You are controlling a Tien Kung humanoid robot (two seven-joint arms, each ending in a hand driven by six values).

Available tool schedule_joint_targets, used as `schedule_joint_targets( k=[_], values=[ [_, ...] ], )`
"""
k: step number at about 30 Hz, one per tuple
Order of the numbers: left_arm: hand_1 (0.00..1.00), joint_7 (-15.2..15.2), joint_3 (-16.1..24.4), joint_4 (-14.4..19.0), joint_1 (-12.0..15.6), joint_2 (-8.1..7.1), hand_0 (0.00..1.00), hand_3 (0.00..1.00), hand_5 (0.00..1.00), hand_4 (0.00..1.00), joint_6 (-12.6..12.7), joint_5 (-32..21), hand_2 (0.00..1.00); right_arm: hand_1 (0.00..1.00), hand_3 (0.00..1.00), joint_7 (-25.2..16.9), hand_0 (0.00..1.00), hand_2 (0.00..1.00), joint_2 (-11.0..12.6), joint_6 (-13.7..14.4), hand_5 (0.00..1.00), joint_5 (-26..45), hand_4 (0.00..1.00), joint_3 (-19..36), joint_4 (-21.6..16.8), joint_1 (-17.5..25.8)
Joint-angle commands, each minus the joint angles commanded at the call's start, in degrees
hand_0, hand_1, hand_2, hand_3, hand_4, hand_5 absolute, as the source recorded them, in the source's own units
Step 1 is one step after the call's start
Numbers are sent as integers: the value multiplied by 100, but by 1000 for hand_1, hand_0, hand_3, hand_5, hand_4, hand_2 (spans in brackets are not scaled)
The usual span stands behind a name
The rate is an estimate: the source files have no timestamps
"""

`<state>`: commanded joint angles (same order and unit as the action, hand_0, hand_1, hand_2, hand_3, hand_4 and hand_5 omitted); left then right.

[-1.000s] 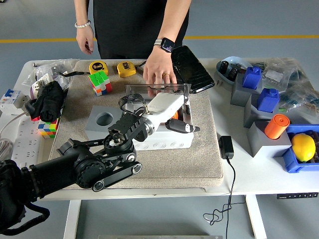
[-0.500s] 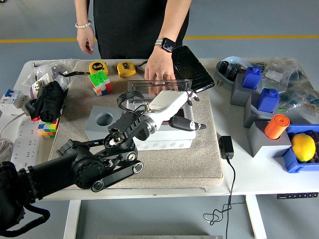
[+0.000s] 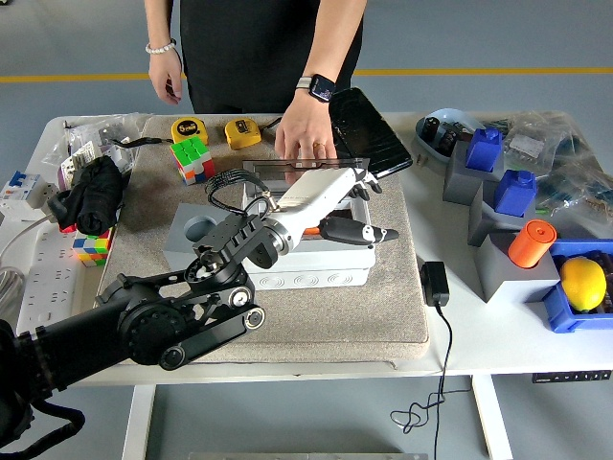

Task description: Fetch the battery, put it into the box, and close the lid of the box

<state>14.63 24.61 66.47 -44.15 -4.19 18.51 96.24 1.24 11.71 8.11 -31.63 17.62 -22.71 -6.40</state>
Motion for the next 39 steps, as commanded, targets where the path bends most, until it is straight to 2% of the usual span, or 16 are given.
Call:
schedule_joint_targets(
  k=[4,6,12,17,23,27,30,39],
  values=[
    [562,-3,154,246,148,-193,347,523,632,998,-26,-10,543,673,635,2,715,676,-1,-1,576,-3,996,15,7,15],
    [551,19,273,445,249,-323,329,486,634,998,-39,25,536,673,636,3,715,677,-3,-2,576,-6,996,19,10,20],
    [548,139,509,887,542,-706,324,474,633,998,-137,172,538,673,636,0,714,677,-4,-2,576,-31,997,67,-3,26],
    [548,168,596,1078,736,-994,324,474,633,998,-173,234,538,673,636,-2,714,677,0,-1,576,-27,997,70,7,37],
    [549,216,671,1192,866,-1252,320,474,632,998,-216,367,538,672,635,-7,715,677,-5,-3,575,-19,997,54,13,33],
    [548,290,616,1186,879,-1356,321,474,631,998,-295,448,541,672,634,-17,714,676,8,0,576,-26,997,52,4,22],
    [548,356,567,1165,866,-1371,321,474,631,998,-368,492,541,672,634,-22,714,676,12,2,576,-25,997,43,3,20],
    [549,383,467,1062,784,-1242,320,480,617,998,-442,436,550,671,633,-41,714,676,17,5,575,-29,997,24,-6,19]
  ],
)
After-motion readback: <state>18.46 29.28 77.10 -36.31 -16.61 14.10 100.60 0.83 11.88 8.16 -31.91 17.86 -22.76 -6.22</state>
